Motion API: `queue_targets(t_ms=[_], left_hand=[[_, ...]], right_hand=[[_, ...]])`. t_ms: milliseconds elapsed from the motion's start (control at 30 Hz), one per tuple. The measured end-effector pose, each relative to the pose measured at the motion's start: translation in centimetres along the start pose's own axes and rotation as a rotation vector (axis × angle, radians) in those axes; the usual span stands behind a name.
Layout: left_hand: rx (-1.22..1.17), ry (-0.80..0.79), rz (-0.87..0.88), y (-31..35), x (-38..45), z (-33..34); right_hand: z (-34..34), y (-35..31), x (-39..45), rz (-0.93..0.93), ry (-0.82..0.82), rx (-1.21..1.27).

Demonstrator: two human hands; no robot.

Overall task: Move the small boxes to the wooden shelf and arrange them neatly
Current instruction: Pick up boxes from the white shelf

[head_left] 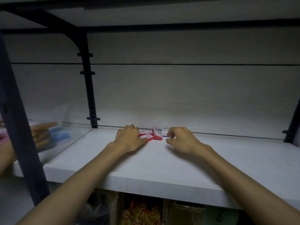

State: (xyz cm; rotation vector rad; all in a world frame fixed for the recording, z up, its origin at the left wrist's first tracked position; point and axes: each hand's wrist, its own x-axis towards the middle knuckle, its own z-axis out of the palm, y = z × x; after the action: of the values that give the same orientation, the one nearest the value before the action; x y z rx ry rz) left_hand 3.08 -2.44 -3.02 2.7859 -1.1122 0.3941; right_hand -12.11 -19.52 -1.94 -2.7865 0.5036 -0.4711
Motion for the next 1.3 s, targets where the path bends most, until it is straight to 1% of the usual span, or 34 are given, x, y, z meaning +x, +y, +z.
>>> queue_targets(t_ms=[133, 200, 267, 367, 467, 533, 633, 733, 833, 967, 1000, 1067, 1200, 1233, 1300], left_hand=[[0.041, -0.021, 0.041, -0.2, 1.1, 0.6], [-0.040, -0.043, 0.045, -0.9, 1.4, 1.1], [-0.275, -0.059, 0.021, -1.9, 1.6, 1.6], [-0.739, -0.041, -0.068, -3.3, 1.3, 1.6], [-1.057, 0.010, -0.165, -3.8, 1.2, 0.9], [-1.200, 0.032, -0.191, -3.9, 1.4, 0.7], [-1.330, 0.001, -0.159, -3.6, 1.4, 0.7], [-1.345, 0.014, -0.115, -3.1, 1.3, 0.6], [-1.361, 0.045, -0.090, -2.9, 1.3, 0.5], [-1.386, 0.046, -0.118, -3.0, 1.4, 0.6], [-1.393, 0.041, -0.128, -3.0, 1.4, 0.6], [-1.404, 0.036, -0.139, -2.9, 1.3, 0.5], [-1.460, 0.023, -0.134, -2.9, 1.0, 0.2], [-1.508, 0.005, -0.120, -2.9, 0.8, 0.0], [-1.598, -0.026, -0.089, -3.0, 0.4, -0.4]], right_hand=[[0.9, -1.2, 1.4, 0.111, 0.018, -0.041], [1.5, -1.8, 2.2, 0.151, 0.033, -0.059], [2.1, -2.4, 3.0, 0.186, 0.046, -0.090], [3.0, -3.1, 3.9, 0.253, 0.079, -0.119], [4.3, -3.3, 4.4, 0.286, 0.125, -0.153], [5.1, -3.2, 4.6, 0.294, 0.149, -0.134], [5.1, -2.8, 4.8, 0.368, 0.119, 0.033], [3.9, -2.3, 4.7, 0.422, 0.012, 0.282], [3.3, -1.9, 4.4, 0.371, -0.094, 0.534], [3.4, -1.8, 4.3, 0.312, -0.215, 0.658], [3.4, -1.8, 4.3, 0.322, -0.225, 0.695], [3.2, -1.7, 4.2, 0.360, -0.236, 0.850], [2.4, -2.2, 3.9, 0.433, -0.212, 1.311], [2.1, -2.3, 3.8, 0.434, -0.186, 1.382], [1.7, -2.6, 3.5, 0.406, -0.114, 1.400]])
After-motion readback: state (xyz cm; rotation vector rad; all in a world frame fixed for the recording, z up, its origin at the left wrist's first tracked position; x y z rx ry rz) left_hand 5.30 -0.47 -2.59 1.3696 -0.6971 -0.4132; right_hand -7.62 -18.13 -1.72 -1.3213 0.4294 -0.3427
